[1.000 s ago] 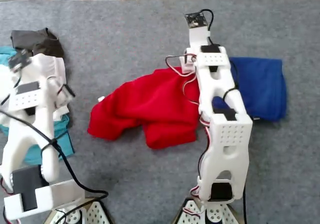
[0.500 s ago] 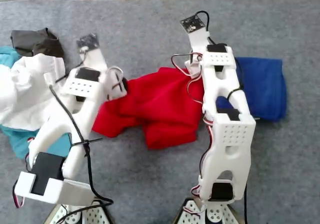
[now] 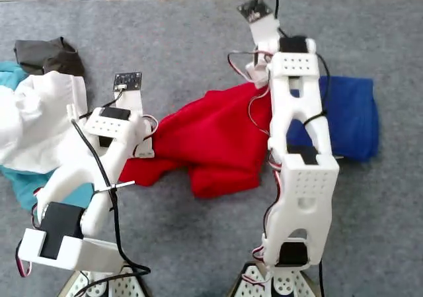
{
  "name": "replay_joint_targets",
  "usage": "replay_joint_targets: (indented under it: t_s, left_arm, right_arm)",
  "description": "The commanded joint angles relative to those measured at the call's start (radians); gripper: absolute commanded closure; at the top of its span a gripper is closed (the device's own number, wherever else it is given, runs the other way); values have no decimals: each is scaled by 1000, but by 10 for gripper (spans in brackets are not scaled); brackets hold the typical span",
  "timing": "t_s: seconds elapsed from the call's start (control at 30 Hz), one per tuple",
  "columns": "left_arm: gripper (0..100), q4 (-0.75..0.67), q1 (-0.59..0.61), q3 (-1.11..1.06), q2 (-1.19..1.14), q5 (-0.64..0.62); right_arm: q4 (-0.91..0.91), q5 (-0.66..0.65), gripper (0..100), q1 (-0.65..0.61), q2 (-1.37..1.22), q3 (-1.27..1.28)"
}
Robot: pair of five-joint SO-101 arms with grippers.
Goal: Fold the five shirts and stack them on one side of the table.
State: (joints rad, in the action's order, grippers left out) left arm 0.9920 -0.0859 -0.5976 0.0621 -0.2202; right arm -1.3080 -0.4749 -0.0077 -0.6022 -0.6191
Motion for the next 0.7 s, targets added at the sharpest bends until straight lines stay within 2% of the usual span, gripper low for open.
replay_joint_targets:
  t_s: [0.0, 0.1, 0.3, 0.4, 0.5, 0.57, 0.67]
  left_arm:
    - [971, 8, 25, 10, 15, 15]
    - [972, 8, 59, -18, 95, 25]
    - [972, 8, 110, -191, 414, 189]
    - [972, 9, 140, -274, 601, 236]
    - [972, 54, 197, -266, 746, 253]
    - [972, 60, 216, -265, 787, 245]
    - [971, 54, 223, -269, 779, 163]
  right_arm:
    - [-143, -2, 582, -12, 150, -128]
    - [-275, -57, 582, -15, 219, -166]
    - [-462, -94, 582, -23, 343, -131]
    - [-459, -69, 583, -95, 424, 71]
    - [-446, -74, 583, -204, 515, 329]
    - [-393, -64, 583, -264, 567, 484]
    - [-264, -64, 583, -310, 601, 682]
